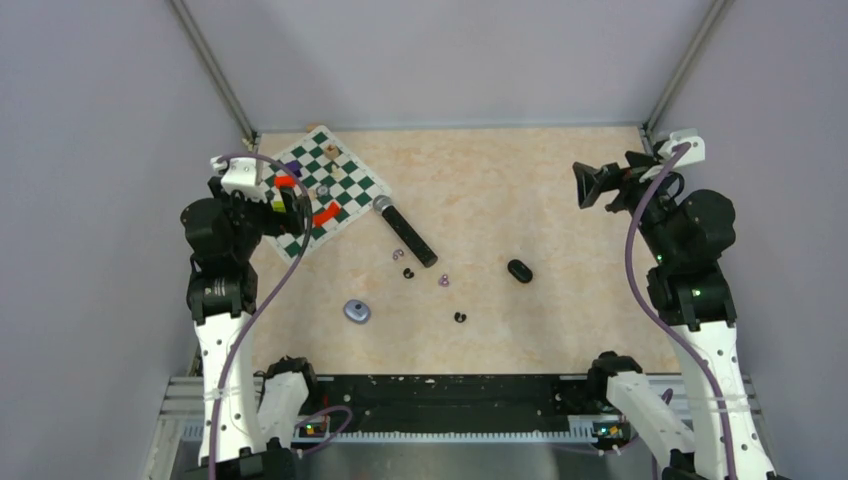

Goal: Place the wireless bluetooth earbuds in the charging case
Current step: Pick up the charging case at the center of the board.

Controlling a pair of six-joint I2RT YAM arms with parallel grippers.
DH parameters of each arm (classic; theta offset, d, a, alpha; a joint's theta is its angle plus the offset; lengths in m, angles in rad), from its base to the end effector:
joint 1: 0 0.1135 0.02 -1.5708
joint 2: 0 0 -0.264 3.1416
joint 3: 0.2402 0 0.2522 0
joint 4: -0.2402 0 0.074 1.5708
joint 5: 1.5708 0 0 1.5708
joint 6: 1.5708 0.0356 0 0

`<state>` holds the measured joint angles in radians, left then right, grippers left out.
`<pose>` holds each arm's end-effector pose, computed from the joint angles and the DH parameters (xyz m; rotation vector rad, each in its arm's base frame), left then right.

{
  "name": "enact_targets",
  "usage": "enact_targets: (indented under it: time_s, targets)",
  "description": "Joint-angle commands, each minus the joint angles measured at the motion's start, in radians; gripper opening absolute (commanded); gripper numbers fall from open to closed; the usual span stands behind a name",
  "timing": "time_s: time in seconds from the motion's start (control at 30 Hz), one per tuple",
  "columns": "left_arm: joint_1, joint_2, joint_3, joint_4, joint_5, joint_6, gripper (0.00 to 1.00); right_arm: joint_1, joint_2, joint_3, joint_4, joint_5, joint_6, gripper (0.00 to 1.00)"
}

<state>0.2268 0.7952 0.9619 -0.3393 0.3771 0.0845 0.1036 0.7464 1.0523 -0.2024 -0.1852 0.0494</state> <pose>0.1708 0.0260 0.3834 0.1521 1.7255 -0.0995 0.1486 0.0220 0.4350 -0.1907 1.4620 0.2601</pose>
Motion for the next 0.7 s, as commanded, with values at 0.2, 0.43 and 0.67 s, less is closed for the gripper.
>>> enact_targets:
  time_s: [0.2, 0.43, 0.67]
  targets:
    - [0.046, 0.031, 0.032, 0.049, 0.020, -0.018, 0.99, 0.121, 0.002, -0.053, 0.134, 0.169, -0.088, 0.99]
    - [0.066, 0.070, 0.038, 0.041, 0.040, -0.020, 0.99, 0.259, 0.022, -0.170, 0.260, 0.216, -0.200, 0.99]
    - [0.072, 0.110, 0.045, 0.019, 0.067, 0.002, 0.99, 0.286, 0.081, -0.176, 0.254, 0.220, -0.195, 0.99]
